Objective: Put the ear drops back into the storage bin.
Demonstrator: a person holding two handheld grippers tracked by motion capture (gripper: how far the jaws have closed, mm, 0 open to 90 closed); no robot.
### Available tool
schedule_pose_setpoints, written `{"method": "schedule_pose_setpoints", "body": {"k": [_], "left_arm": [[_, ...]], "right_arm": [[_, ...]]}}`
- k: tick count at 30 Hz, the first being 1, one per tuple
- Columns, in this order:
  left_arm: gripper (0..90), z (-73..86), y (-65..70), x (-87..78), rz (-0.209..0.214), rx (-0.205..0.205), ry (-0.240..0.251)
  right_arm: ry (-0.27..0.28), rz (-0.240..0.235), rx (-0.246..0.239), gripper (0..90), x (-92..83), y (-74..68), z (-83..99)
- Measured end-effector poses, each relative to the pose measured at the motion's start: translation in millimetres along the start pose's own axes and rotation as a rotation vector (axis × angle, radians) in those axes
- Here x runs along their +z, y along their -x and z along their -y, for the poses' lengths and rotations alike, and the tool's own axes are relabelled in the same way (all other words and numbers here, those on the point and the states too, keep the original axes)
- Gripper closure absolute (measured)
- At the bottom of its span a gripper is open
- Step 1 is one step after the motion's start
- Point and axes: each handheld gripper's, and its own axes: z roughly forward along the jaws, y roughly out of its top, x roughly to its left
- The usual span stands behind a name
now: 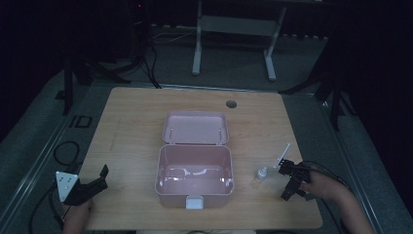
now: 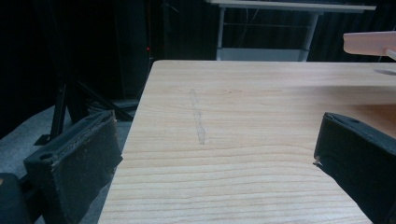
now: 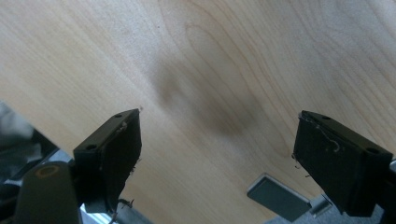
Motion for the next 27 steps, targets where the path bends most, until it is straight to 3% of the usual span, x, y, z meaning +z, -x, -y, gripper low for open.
{"method": "schedule_pose_setpoints", "body": {"k": [4,7,10,13,15,27], "left_arm": [[0.5,0.0,0.0,-0.1,0.0,-0.001,0.001],[0.5,-0.1,0.3,0.2,-0.002,0.002,-0.001],[0.5,0.0,0.2,0.1,-0.002,0.003,0.0],[0.5,0.0,0.1,0.0,-0.001,0.002,0.0],[0.5,0.0,0.2,0.0,0.0,0.003,0.0],[0.5,-0.1,-0.1,-0.1,0.003,0.001,0.0]], "right_arm": [[0.004,0.012,-0.005,13.3,-5.4,1.2,-3.9],[0.045,0.033,-0.008,13.2,-13.2,2.7,-10.6],[0.052,0.045,-0.008,13.3,-16.7,3.7,-17.0],[0.056,0.036,-0.016,13.6,-17.4,3.5,-21.4],[0.053,0.005,-0.042,14.9,-17.3,1.2,-29.3],[0.029,0.008,-0.153,25.9,-13.2,-10.3,-56.6]]}}
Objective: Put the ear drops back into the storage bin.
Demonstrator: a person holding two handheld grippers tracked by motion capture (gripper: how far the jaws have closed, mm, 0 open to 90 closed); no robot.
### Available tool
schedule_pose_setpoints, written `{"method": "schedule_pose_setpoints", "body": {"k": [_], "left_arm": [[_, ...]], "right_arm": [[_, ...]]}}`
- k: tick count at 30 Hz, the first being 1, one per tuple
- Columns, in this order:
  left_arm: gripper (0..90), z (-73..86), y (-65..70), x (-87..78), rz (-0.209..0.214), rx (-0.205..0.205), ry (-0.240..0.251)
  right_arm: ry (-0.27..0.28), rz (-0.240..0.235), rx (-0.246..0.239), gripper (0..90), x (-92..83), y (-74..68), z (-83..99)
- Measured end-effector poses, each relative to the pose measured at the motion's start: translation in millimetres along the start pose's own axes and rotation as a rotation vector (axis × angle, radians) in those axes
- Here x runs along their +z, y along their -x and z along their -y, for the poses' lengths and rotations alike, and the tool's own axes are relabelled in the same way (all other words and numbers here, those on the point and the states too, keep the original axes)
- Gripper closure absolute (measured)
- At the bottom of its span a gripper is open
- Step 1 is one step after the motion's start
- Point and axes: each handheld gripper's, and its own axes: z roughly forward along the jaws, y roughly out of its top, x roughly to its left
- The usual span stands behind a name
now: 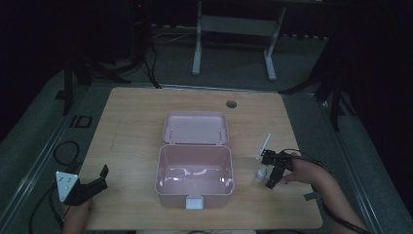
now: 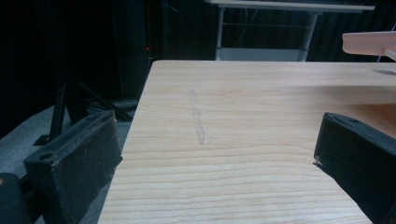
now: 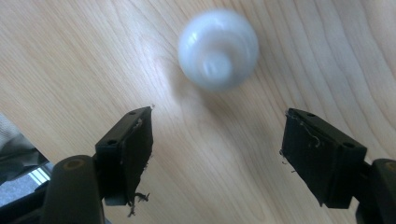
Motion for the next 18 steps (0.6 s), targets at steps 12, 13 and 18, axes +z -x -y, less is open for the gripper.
{"method": "schedule_pose_setpoints", "body": {"k": [12,13,18], "left_arm": [[0.4,0.0,0.1,-0.1,-0.005,-0.002,0.004],[0.5,0.0,0.0,0.0,-0.006,-0.001,0.003],[0.5,0.1,0.4,0.1,-0.01,0.005,0.0]], "right_arm": [[-0.01,-0.033,-0.039,34.6,4.6,2.5,-23.1],[-0.008,-0.034,-0.037,35.9,5.5,3.2,-24.9],[-0.017,-0.049,-0.044,42.2,12.1,5.0,-32.1]]}}
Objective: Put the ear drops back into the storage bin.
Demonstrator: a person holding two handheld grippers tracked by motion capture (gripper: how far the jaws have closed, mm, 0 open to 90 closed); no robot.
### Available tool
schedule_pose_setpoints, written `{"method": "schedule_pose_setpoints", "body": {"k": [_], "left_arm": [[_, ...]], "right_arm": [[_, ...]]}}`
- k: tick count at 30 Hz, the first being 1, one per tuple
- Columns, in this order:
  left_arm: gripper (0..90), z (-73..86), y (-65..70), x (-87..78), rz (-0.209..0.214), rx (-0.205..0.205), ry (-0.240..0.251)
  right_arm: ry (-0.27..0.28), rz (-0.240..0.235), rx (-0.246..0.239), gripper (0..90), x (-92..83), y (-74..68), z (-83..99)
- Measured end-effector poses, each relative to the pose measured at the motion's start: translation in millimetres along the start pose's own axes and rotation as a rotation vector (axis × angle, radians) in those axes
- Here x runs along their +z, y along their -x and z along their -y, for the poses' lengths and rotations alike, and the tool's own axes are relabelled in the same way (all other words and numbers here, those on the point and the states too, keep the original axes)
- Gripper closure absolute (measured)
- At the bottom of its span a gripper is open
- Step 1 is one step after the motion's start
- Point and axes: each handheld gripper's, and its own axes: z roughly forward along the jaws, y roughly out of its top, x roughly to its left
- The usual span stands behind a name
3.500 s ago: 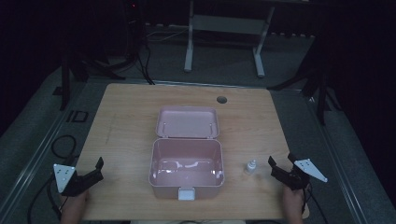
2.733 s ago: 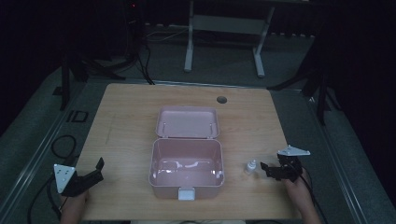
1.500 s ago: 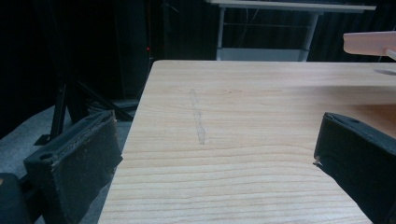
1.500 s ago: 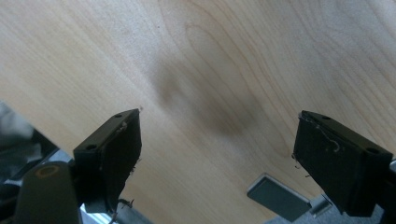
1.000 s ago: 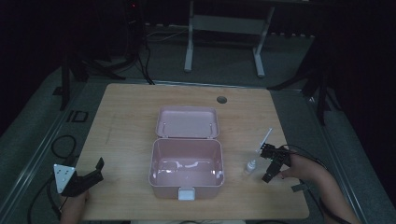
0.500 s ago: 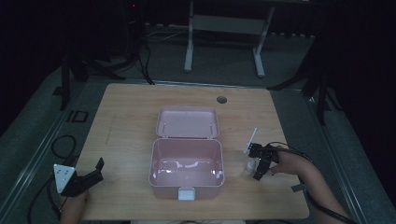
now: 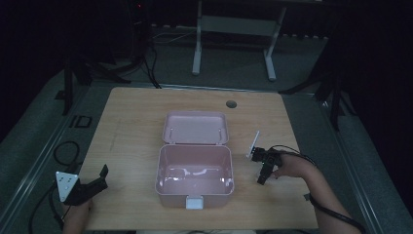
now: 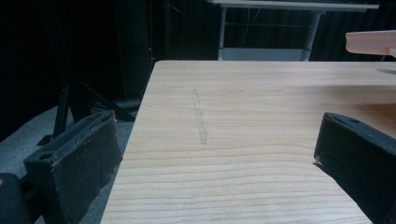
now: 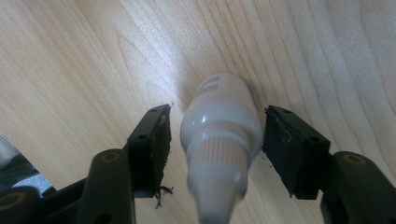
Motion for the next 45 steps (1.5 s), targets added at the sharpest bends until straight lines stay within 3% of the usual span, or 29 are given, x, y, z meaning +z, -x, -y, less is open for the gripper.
{"method": "schedule_pose_setpoints", "body": {"k": [10,16,18,21,25,35,37,38,41,45], "left_arm": [[0.4,0.0,0.0,-0.1,0.004,0.0,0.0],[0.5,0.0,0.2,0.1,0.004,0.001,0.0],[0.5,0.0,0.2,0.1,0.003,0.001,-0.001],[0.5,0.0,0.2,0.2,0.004,0.002,-0.001],[0.5,0.0,0.4,0.2,0.002,0.002,-0.001],[0.5,-0.1,0.5,0.3,0.002,0.002,-0.002],[0.5,-0.1,0.4,0.2,0.002,0.002,-0.002],[0.5,-0.1,0.4,0.2,0.002,0.002,-0.002],[0.5,0.0,0.4,0.2,0.002,0.001,-0.002],[0.5,-0.1,0.4,0.3,0.001,0.0,-0.002]], "right_arm": [[0.003,-0.005,0.013,51.9,3.1,3.1,-7.6],[-0.005,0.006,-0.012,56.0,3.5,0.3,-9.1],[-0.003,0.043,-0.047,59.2,0.5,-2.2,-8.3],[-0.012,0.055,-0.076,59.3,-0.8,-3.7,-7.6],[-0.022,0.087,-0.153,59.4,-2.4,-10.9,-6.2],[-0.046,0.113,-0.275,59.4,-7.8,-22.7,-2.7],[-0.049,0.124,-0.334,59.4,-9.9,-29.0,-1.7],[-0.049,0.124,-0.334,59.4,-9.9,-29.0,-1.7],[-0.049,0.144,-0.401,59.4,-12.7,-36.5,-0.6],[-0.051,0.147,-0.42,59.4,-15.3,-41.5,-0.9]]}}
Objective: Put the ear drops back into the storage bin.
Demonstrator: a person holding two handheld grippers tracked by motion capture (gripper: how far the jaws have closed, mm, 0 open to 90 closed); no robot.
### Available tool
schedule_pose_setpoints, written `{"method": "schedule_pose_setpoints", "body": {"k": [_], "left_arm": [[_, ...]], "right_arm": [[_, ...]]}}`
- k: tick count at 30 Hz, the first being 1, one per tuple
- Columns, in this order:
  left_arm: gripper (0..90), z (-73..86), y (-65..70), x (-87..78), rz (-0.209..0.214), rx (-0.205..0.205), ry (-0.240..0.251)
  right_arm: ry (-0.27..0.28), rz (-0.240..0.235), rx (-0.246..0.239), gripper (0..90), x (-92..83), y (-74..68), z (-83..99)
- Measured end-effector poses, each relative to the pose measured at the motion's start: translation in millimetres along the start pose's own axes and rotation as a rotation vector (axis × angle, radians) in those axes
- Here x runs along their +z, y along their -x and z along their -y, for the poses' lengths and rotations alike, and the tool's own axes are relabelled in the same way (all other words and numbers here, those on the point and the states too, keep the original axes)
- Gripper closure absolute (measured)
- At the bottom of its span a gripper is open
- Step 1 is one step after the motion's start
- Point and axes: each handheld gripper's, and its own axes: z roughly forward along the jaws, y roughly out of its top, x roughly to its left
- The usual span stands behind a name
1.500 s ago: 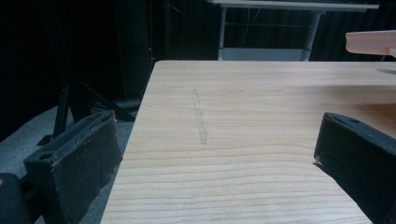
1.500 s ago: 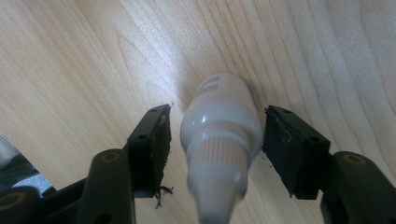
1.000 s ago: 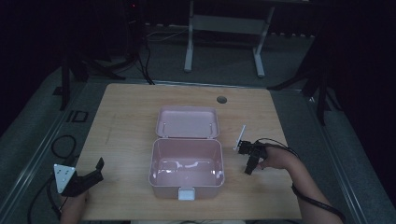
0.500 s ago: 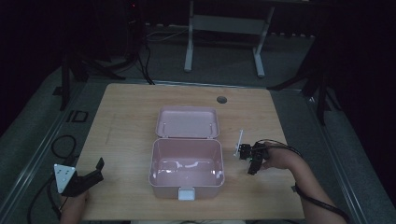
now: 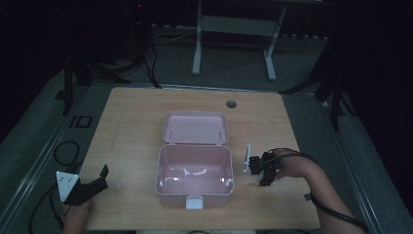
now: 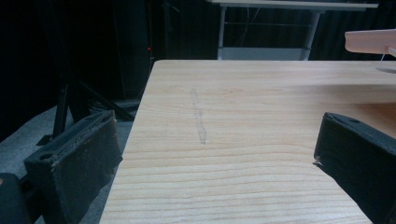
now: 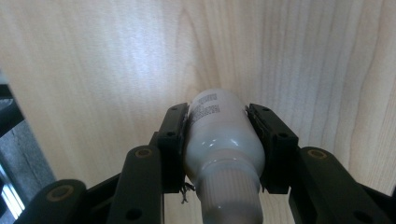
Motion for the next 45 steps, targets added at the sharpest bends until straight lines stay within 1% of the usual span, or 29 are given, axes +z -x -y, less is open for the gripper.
{"method": "schedule_pose_setpoints", "body": {"k": [1,3,4,8,12,17,20,24,26,32,34,37,45], "left_arm": [[0.5,0.0,0.0,0.0,0.0,0.0,0.0],[0.5,0.0,0.0,0.0,0.0,-0.001,0.0],[0.5,0.0,0.0,0.0,0.0,-0.001,0.0],[0.5,0.0,0.0,0.0,0.0,0.0,0.001],[0.5,0.0,0.0,0.0,0.0,-0.001,0.001],[0.5,0.0,0.0,0.0,0.001,0.0,0.001],[0.5,0.0,0.1,-0.1,0.0,0.001,0.001],[0.5,0.0,0.2,0.0,-0.001,0.001,0.001],[0.5,0.0,0.2,0.1,-0.001,0.0,0.001],[0.5,0.0,0.1,0.0,-0.001,0.0,0.001],[0.5,0.0,0.0,0.1,0.001,-0.002,0.0],[0.5,0.0,-0.1,0.1,0.001,-0.003,0.0],[0.5,0.0,0.3,0.1,-0.001,-0.001,0.001]], "right_arm": [[-0.005,-0.007,-0.014,59.4,-1.9,-2.7,-1.3],[-0.007,0.001,-0.034,59.5,-3.6,-5.9,-3.0],[-0.01,-0.006,-0.041,59.5,-4.5,-7.1,-3.9],[-0.006,0.006,-0.073,59.5,-8.7,-11.3,-7.5],[0.0,0.012,-0.07,59.5,-15.0,-12.9,-10.1],[0.005,0.006,-0.081,59.5,-23.4,-15.3,-12.7],[0.001,0.007,-0.079,59.5,-28.8,-16.6,-13.8],[0.002,0.017,-0.084,59.5,-36.5,-18.2,-14.7],[0.007,0.02,-0.077,59.5,-40.1,-18.5,-15.1],[0.003,0.021,-0.077,59.5,-47.2,-19.5,-16.5],[0.002,0.016,-0.063,59.5,-49.8,-19.7,-17.2],[-0.002,0.02,-0.059,59.5,-54.5,-20.2,-17.9],[-0.008,0.029,-0.063,59.5,-67.0,-21.4,-18.7]]}}
